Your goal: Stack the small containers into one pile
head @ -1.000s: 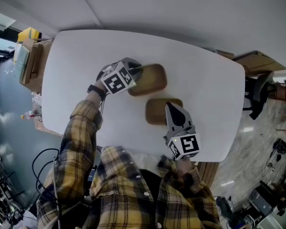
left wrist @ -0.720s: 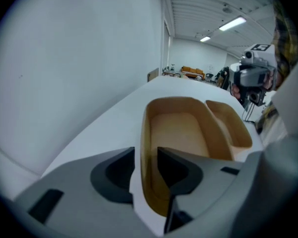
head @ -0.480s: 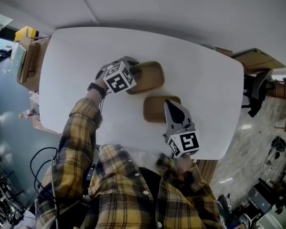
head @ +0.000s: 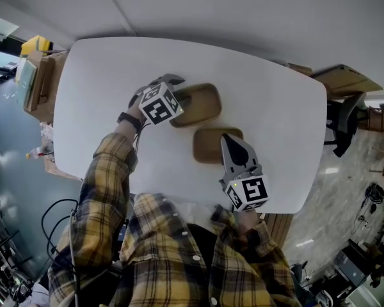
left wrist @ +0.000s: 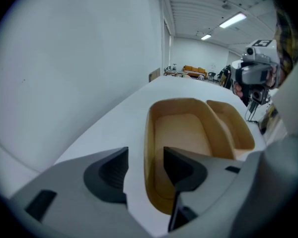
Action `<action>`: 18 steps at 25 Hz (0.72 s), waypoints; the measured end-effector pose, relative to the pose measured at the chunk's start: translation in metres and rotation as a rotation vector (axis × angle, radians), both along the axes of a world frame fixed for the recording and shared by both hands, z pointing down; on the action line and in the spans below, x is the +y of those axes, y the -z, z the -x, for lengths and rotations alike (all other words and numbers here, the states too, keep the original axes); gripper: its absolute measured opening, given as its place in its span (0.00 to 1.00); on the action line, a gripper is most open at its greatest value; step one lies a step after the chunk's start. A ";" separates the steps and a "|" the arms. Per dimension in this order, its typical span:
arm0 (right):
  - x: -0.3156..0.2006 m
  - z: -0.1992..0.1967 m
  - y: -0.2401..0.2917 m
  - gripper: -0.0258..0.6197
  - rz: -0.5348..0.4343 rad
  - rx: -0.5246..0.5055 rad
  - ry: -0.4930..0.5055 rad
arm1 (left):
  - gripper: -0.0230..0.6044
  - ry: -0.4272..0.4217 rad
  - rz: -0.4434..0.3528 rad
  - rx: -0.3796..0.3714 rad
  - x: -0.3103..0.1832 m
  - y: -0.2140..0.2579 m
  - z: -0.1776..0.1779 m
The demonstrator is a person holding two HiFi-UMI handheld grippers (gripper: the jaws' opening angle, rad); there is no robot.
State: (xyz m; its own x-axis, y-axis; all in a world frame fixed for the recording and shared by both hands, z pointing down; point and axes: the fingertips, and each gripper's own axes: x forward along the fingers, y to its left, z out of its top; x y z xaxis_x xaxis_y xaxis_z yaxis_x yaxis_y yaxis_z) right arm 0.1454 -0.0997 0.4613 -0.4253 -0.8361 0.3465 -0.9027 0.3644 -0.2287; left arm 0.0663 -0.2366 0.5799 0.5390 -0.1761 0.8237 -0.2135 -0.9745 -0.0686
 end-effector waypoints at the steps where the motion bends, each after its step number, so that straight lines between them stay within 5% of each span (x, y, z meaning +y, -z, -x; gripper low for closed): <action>1: 0.000 0.000 0.000 0.06 0.000 0.000 -0.001 | 0.36 0.014 0.010 0.012 0.000 0.003 0.001; 13: -0.037 -0.022 -0.001 0.07 0.126 -0.060 0.009 | 0.38 0.342 0.115 0.190 0.010 0.034 0.046; 16: -0.057 -0.017 -0.006 0.23 0.184 -0.070 0.082 | 0.38 0.393 0.125 0.196 0.020 0.030 0.058; 18: -0.069 -0.016 -0.013 0.24 0.233 -0.051 0.121 | 0.38 0.419 0.133 0.201 0.026 0.028 0.063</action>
State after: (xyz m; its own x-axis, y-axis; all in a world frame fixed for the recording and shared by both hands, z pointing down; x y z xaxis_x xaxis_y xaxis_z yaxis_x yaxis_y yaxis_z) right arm 0.1618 -0.1688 0.4743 -0.5396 -0.6782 0.4988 -0.8407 0.4016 -0.3633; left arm 0.0036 -0.2109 0.5522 0.5949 -0.3128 0.7404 -0.5862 -0.7991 0.1334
